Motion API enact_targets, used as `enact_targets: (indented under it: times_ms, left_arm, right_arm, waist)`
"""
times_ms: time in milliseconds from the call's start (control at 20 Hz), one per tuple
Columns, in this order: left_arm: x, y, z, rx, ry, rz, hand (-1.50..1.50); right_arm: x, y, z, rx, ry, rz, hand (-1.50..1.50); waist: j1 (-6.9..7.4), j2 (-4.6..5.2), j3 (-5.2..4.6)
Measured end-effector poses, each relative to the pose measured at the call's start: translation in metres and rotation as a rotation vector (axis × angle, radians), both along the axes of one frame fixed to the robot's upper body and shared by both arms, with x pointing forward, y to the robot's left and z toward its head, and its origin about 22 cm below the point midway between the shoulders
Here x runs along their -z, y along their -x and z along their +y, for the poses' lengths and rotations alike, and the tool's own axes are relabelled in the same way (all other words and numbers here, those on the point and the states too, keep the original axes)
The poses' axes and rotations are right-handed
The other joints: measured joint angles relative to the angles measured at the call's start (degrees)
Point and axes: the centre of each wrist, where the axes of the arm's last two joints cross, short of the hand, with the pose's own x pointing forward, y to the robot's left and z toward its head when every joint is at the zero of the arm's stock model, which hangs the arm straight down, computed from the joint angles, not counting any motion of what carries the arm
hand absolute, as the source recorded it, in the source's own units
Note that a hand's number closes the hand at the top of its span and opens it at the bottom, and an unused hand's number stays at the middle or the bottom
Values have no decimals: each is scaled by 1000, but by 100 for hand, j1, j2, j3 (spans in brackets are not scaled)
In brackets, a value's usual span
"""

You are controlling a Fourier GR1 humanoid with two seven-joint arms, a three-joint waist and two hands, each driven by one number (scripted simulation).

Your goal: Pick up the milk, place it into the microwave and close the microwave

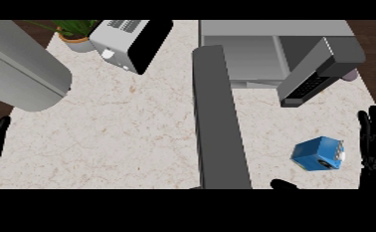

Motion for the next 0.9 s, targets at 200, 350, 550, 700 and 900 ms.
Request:
enact_targets:
  times_ms: [200, 350, 550, 700, 900]
  left_arm:
    - [1, 10, 6, -1, 4, 7, -150]
    - [3, 17, 10, -2, 7, 4, -150]
    - [2, 29, 17, 1, 7, 6, -150]
    - [2, 33, 22, -2, 1, 12, -150]
    - [-1, 37, 29, 2, -1, 12, -150]
  right_arm:
    - [17, 4, -14, 20, -3, 23, -150]
    - [34, 1, -23, 41, -14, 38, -150]
    - [58, -6, -35, 81, -27, 64, -150]
    - [71, -7, -45, 110, -29, 81, -150]
    - [91, 2, -56, 156, -37, 100, -150]
  waist:
    - [-4, -2, 1]
    - [0, 0, 1]
    - [10, 1, 2]
    - [7, 2, 2]
    - [-4, 2, 3]
